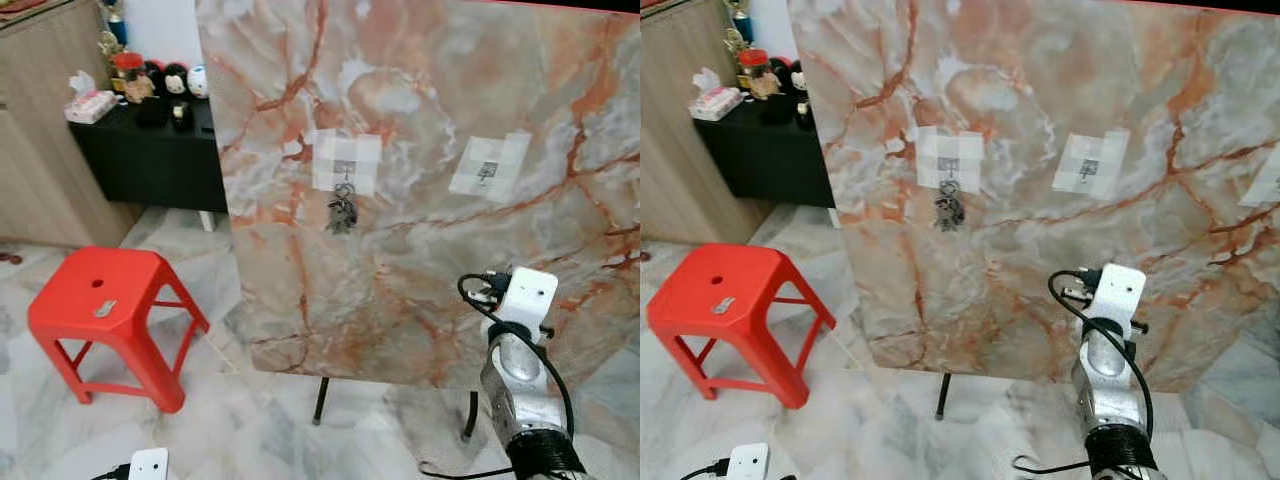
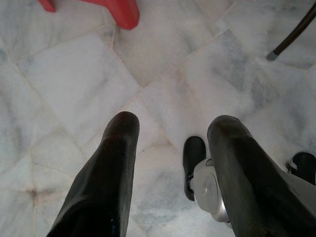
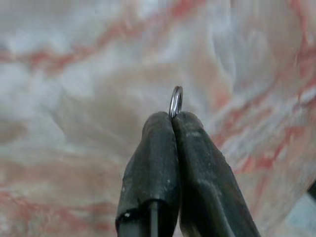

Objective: Hang keys on a hook

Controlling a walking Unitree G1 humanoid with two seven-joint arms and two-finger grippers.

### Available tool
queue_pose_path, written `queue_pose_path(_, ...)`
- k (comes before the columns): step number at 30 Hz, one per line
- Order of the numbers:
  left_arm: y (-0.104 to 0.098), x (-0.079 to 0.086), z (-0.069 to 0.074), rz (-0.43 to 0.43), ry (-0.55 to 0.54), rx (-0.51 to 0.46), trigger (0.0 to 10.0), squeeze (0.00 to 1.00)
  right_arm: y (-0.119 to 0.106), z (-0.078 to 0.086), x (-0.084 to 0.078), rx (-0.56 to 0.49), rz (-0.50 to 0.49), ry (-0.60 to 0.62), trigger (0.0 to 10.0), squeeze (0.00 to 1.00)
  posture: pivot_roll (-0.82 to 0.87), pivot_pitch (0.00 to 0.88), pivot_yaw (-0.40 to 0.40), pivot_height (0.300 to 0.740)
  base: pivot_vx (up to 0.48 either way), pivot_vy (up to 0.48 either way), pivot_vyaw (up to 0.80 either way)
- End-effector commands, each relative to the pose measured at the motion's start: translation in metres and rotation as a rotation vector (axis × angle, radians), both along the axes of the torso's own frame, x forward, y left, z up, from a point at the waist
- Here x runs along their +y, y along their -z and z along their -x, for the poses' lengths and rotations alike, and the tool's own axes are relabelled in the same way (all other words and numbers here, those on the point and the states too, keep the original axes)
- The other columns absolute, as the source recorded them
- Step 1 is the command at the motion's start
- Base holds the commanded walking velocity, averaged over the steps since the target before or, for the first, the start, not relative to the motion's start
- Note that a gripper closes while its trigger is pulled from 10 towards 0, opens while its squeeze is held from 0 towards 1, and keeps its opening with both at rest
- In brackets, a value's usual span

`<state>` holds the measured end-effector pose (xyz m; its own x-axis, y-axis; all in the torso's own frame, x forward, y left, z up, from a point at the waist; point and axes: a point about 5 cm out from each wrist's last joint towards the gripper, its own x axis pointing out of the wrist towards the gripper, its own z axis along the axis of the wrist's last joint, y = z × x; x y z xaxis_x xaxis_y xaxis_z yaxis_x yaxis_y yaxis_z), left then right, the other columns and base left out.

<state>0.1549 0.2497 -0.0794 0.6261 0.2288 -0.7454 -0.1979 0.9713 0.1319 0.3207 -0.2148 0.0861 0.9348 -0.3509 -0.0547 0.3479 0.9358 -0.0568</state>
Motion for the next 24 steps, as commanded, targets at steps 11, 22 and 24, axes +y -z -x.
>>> queue_pose_path(11, 0.003, -0.001, 0.006, 0.012, -0.013, 0.011, 10.0, 0.0, -0.004, 0.0, 0.018, -0.007, -0.012, -0.173, 10.0, 0.0, 0.1, 0.0, -0.053, 0.74, 0.0, 0.0, 0.0)
queue_pose_path(22, 0.003, -0.001, 0.006, 0.012, -0.006, 0.017, 10.0, 0.0, 0.091, 0.06, -0.003, 0.418, -0.113, -0.159, 10.0, 0.0, 0.08, 0.0, -0.051, 0.74, 0.0, 0.0, 0.0)
queue_pose_path(24, 0.003, -0.001, 0.005, 0.012, -0.006, 0.017, 10.0, 0.0, 0.096, 0.062, -0.002, 0.442, -0.129, -0.159, 10.0, 0.0, 0.08, 0.0, -0.05, 0.74, 0.0, 0.0, 0.0)
